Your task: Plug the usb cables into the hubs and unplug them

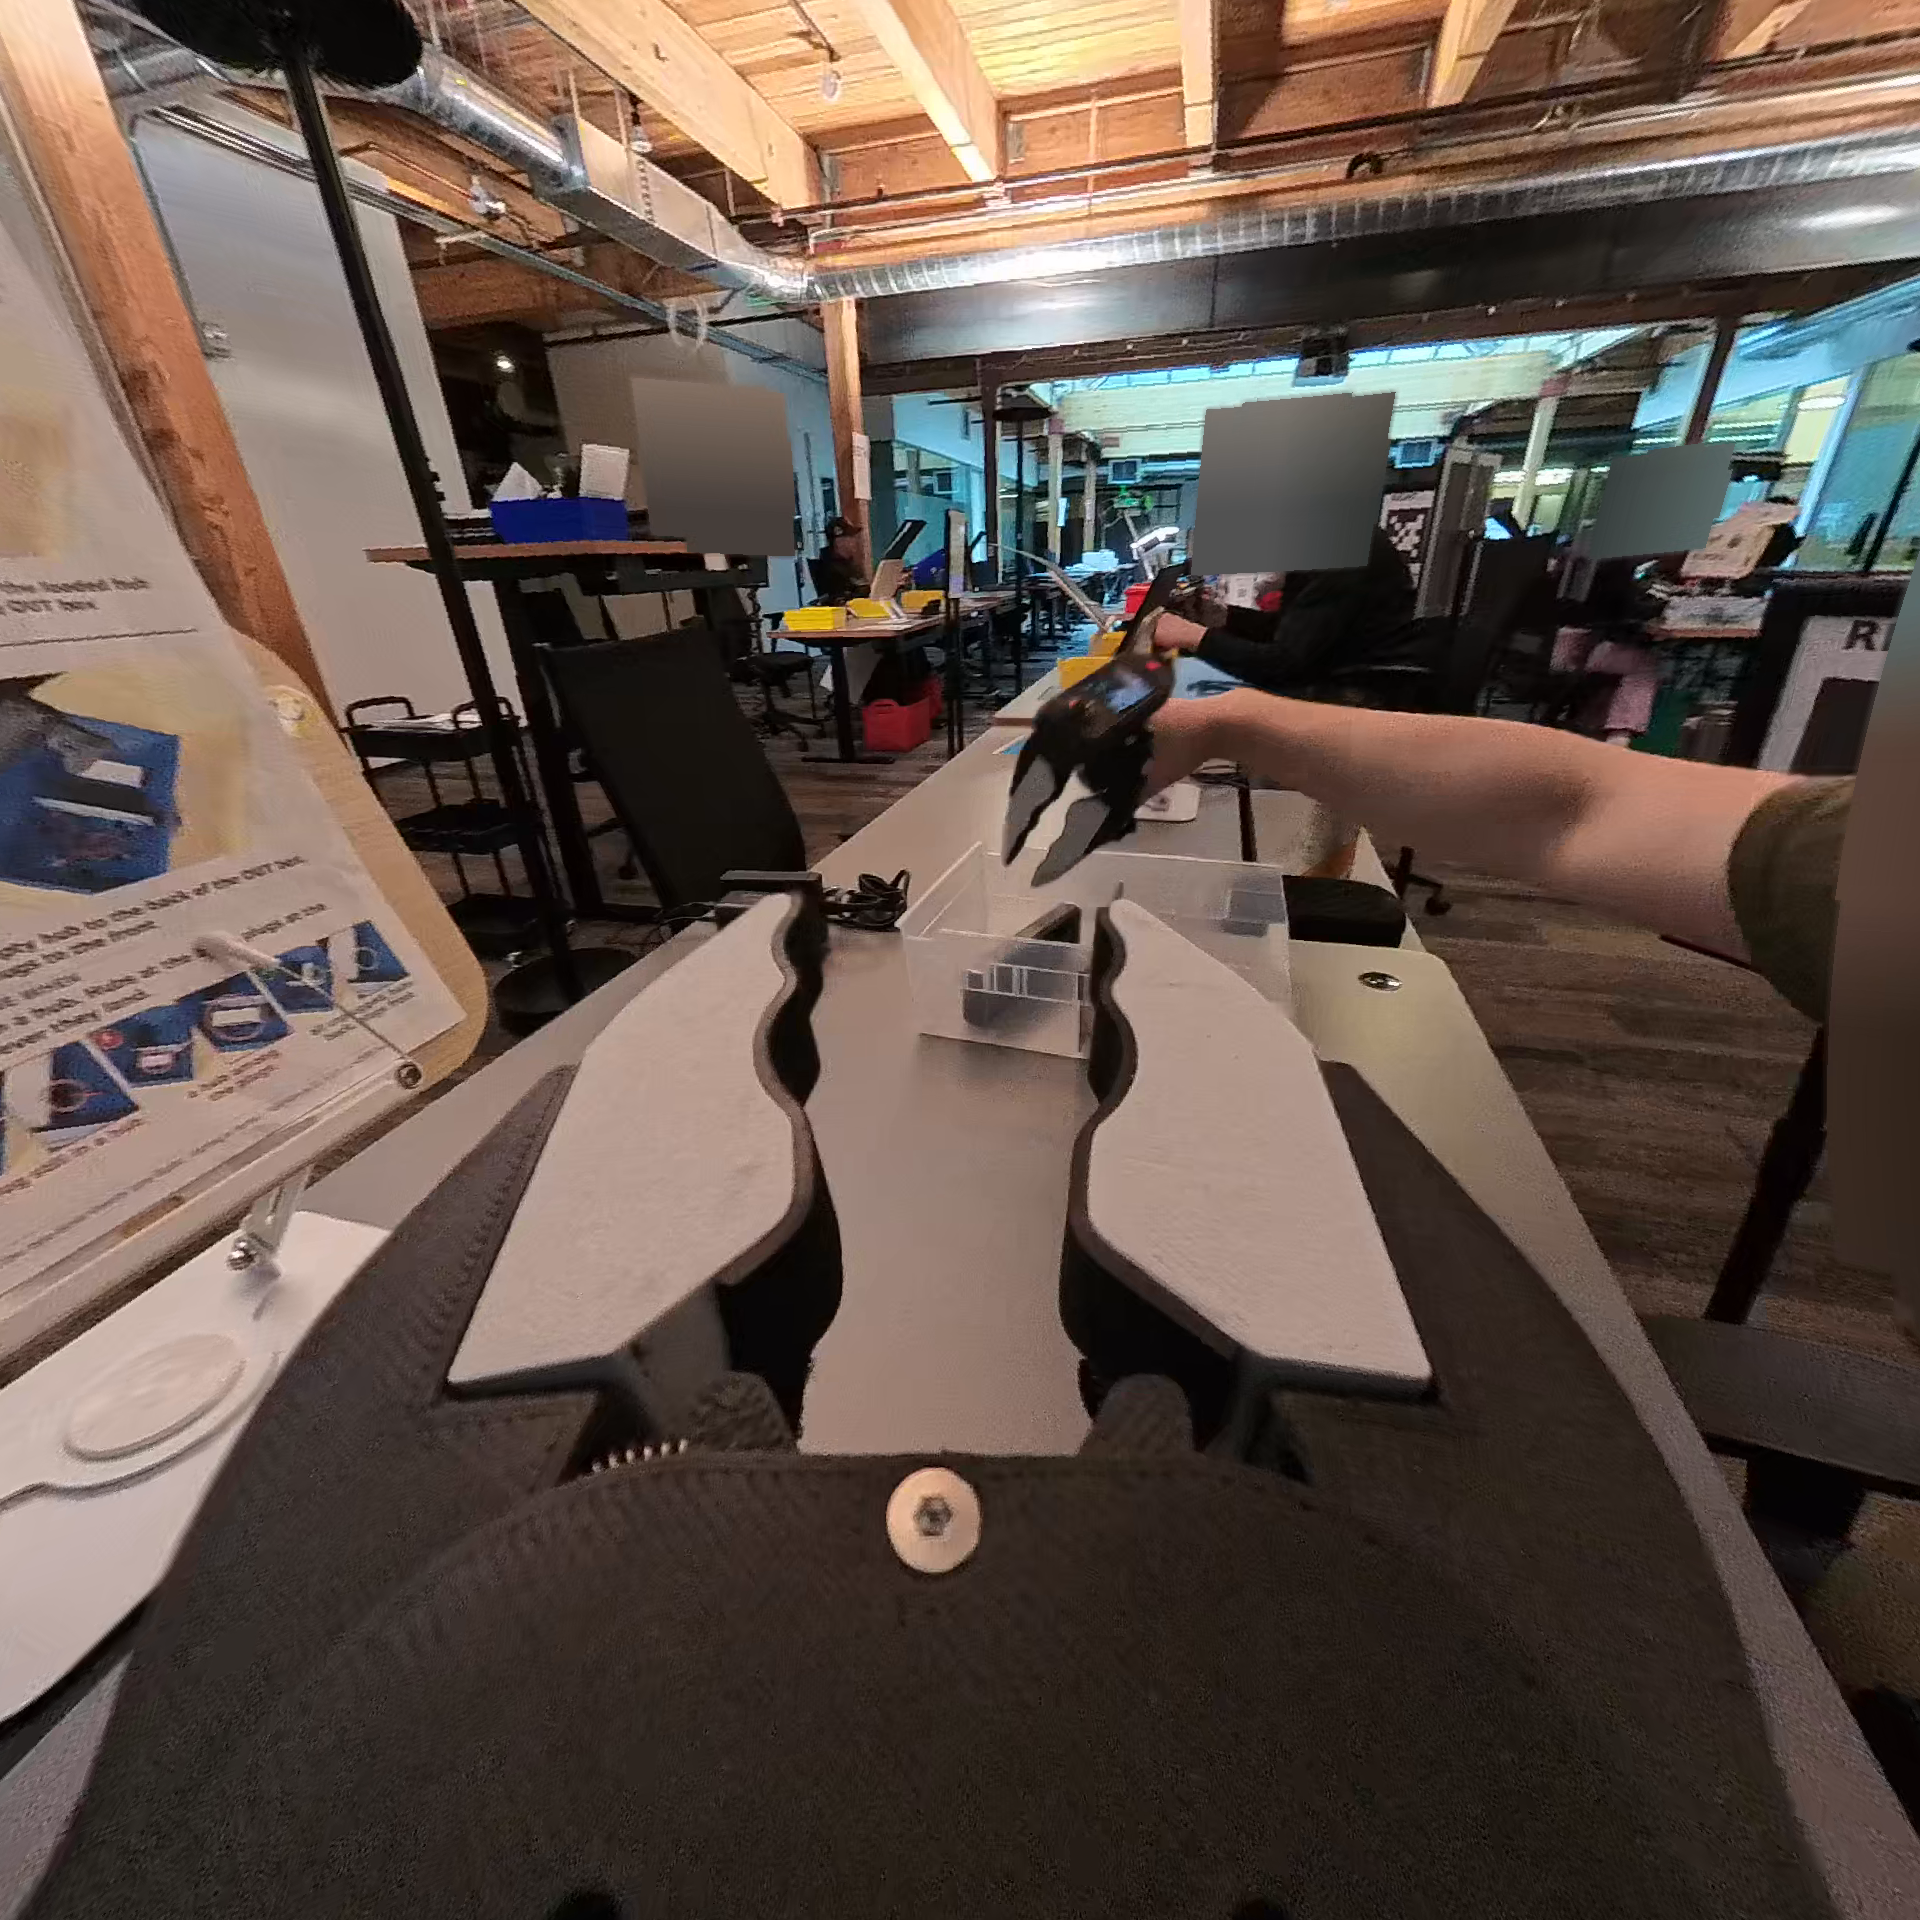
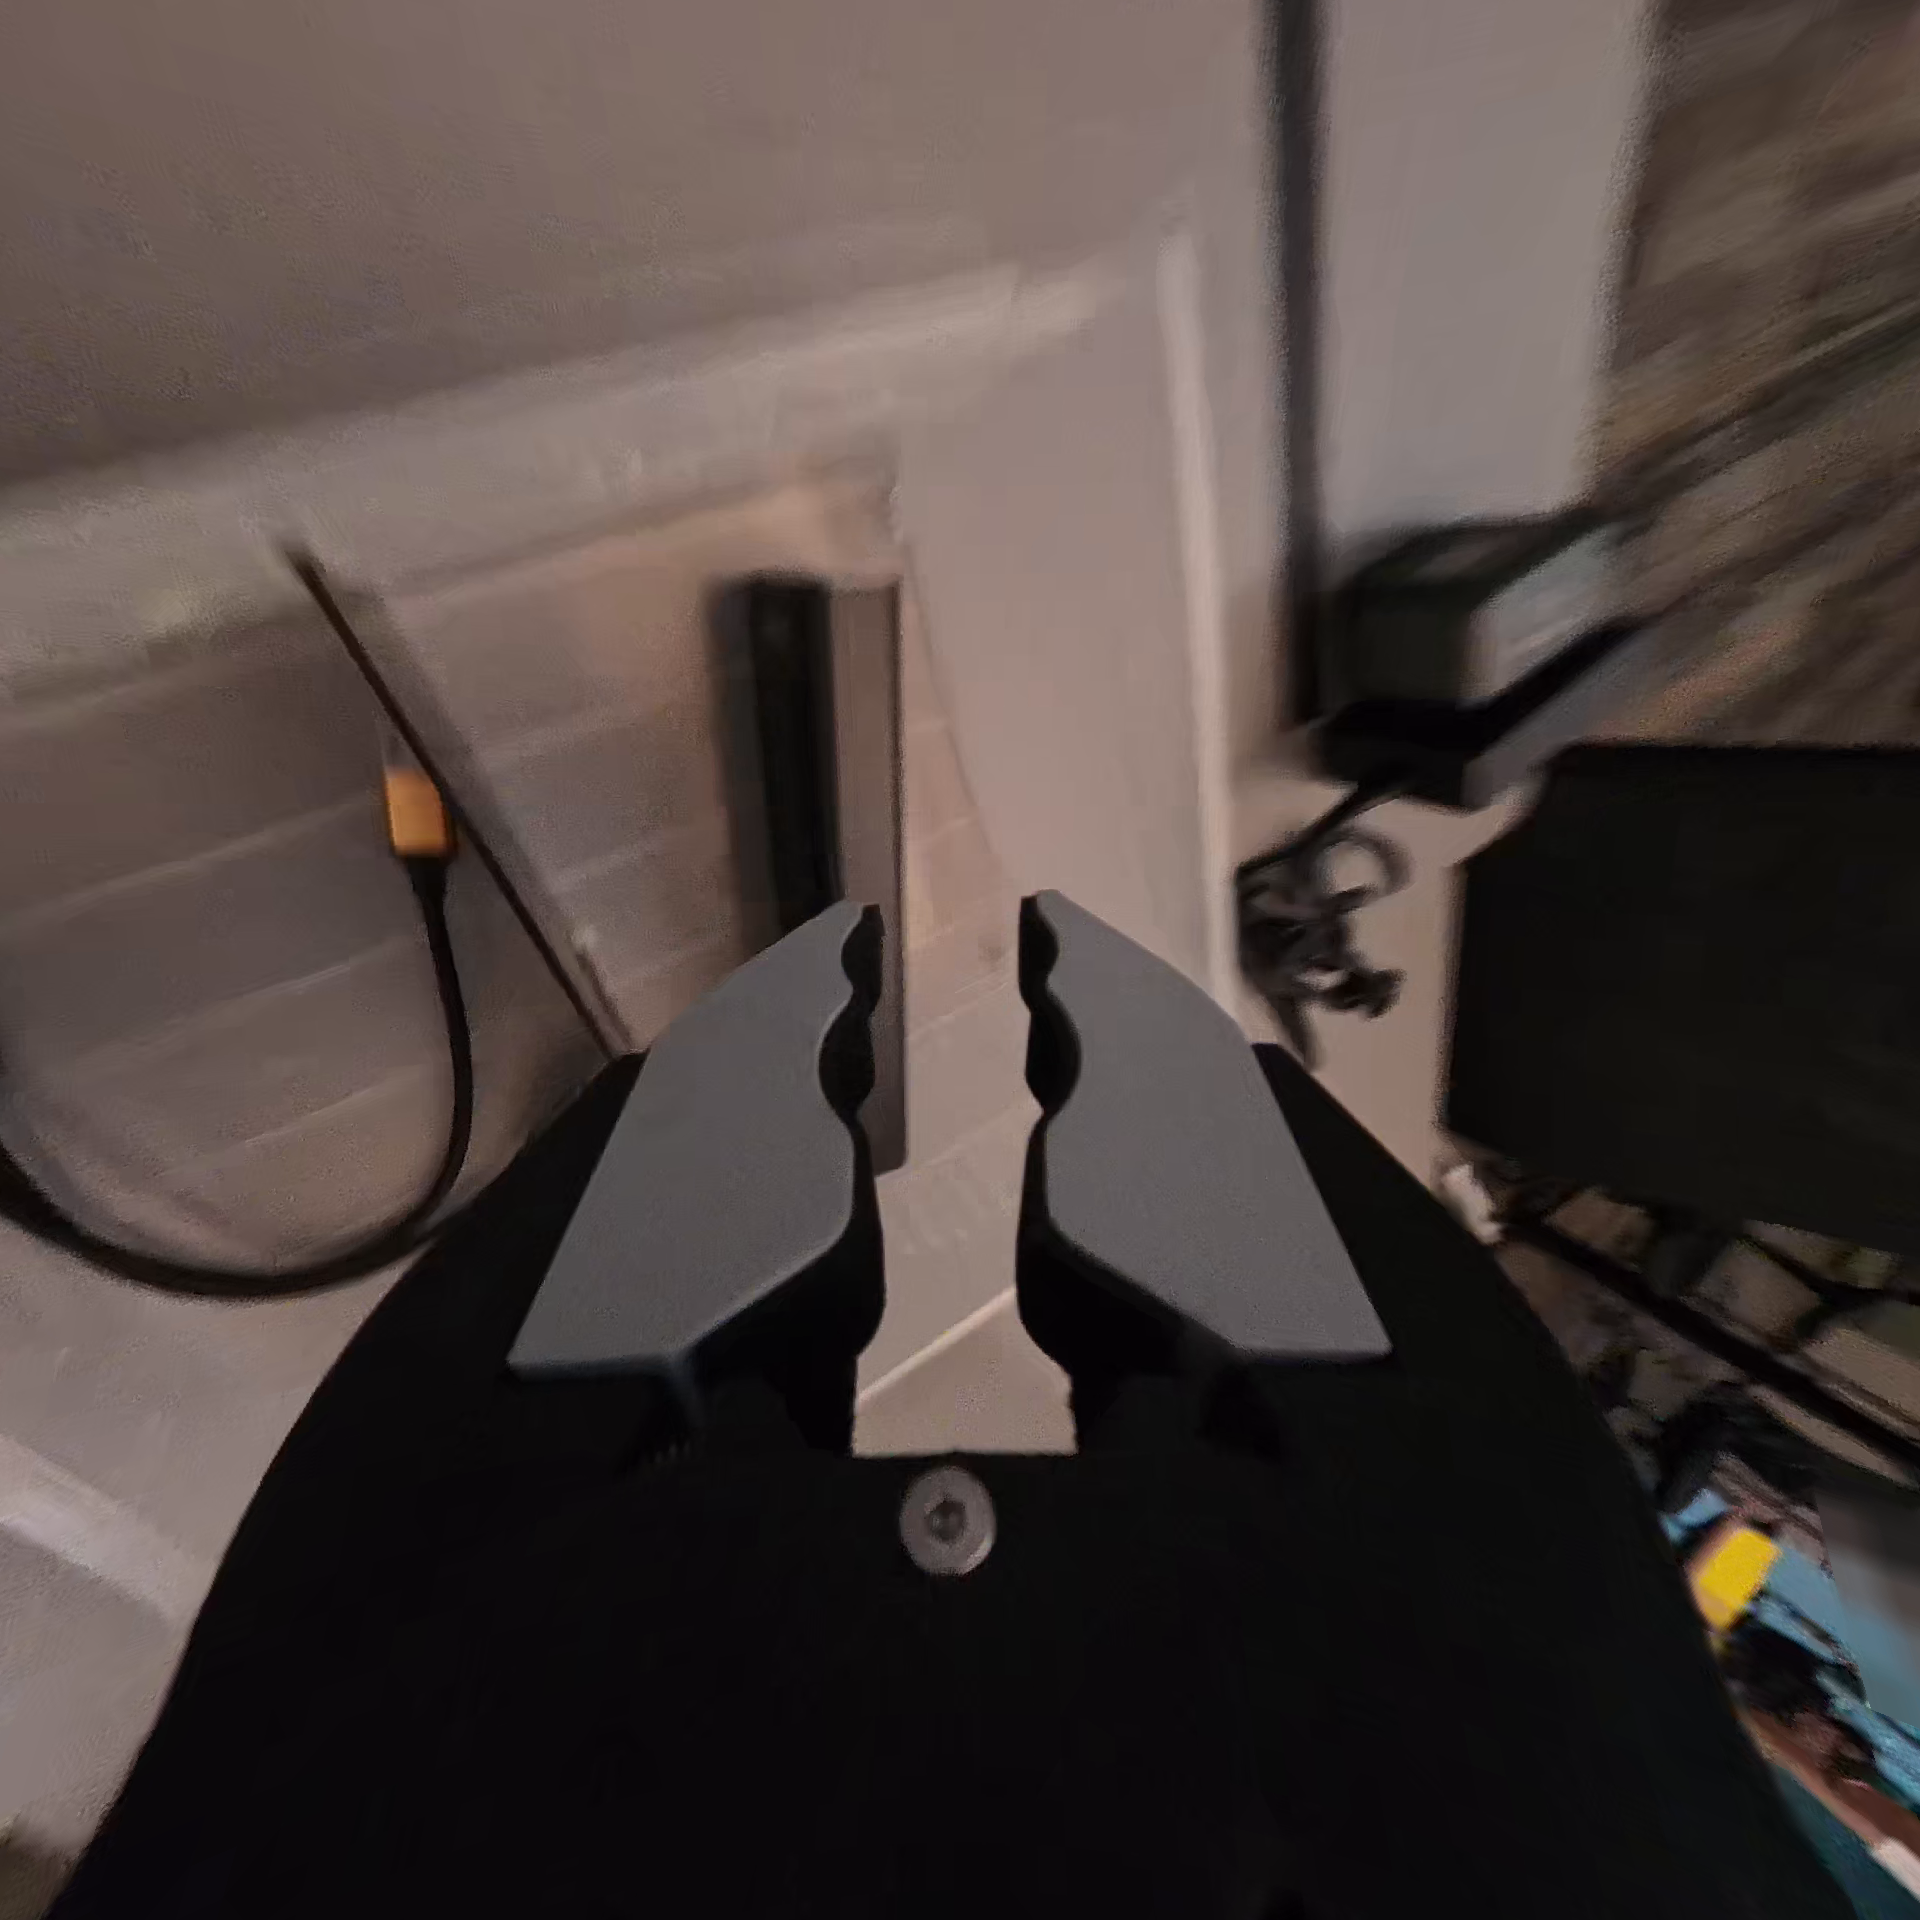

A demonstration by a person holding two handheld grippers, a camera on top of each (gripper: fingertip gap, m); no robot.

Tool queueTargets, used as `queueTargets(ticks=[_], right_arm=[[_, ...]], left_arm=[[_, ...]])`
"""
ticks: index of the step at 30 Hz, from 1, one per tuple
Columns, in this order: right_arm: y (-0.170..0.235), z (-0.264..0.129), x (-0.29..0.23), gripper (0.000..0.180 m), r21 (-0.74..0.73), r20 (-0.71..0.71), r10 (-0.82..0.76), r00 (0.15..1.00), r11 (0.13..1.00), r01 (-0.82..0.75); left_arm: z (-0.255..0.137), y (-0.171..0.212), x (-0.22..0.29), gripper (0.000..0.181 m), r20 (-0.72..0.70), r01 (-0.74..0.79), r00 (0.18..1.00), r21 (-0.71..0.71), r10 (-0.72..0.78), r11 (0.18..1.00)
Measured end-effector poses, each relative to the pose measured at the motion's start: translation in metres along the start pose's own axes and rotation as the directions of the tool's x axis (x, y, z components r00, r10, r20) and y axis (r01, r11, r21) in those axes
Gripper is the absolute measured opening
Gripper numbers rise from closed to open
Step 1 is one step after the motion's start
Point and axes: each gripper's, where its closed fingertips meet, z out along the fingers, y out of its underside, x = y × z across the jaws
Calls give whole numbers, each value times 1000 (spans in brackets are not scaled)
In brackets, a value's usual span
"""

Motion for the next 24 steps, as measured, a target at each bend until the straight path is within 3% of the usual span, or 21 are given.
queueTargets(ticks=[2, 5, 7, 10, 13, 15, 17, 19, 21, 24], right_arm=[[-49, -41, 11, 24, 160, -170, 5, 985, 987, 23], [-138, -113, 15, 17, 465, -406, 197, 892, 885, 16], [-194, -161, 5, 3, 695, -473, 418, 775, 718, 37], [-270, -204, -36, 4, 892, -379, 562, 735, 433, 129], [-326, -218, -50, 19, 942, -248, 555, 794, 331, 63], [-345, -223, -44, 29, 946, -200, 556, 807, 325, 11], [-356, -225, -39, 32, 956, -137, 560, 817, 290, -38], [-365, -224, -36, 32, 971, -50, 552, 832, 222, -89], [-375, -220, -35, 34, 973, 34, 517, 855, 177, -146], [-380, -201, -40, 38, 955, -20, 450, 893, 272, -116]], left_arm=[[-1, -2, -3, 48, 32, 3, 999, 2, -3, 1000], [-4, -4, -12, 48, 116, -11, 993, -7, 11, 1000], [-6, -9, -4, 49, 75, 8, 997, 18, -9, 1000], [-24, -25, 6, 45, 55, 45, 997, 86, -50, 995], [-72, -18, -22, 45, 310, -14, 950, -42, 27, 999], [-130, -4, -63, 45, 559, 4, 822, -203, 113, 979], [-191, 13, -102, 48, 684, 68, 698, -359, 213, 931], [-242, 33, -135, 51, 701, 165, 660, -487, 271, 858], [-274, 52, -158, 54, 644, 198, 695, -598, 318, 777], [-308, 87, -181, 60, 576, 289, 761, -713, 298, 639]])
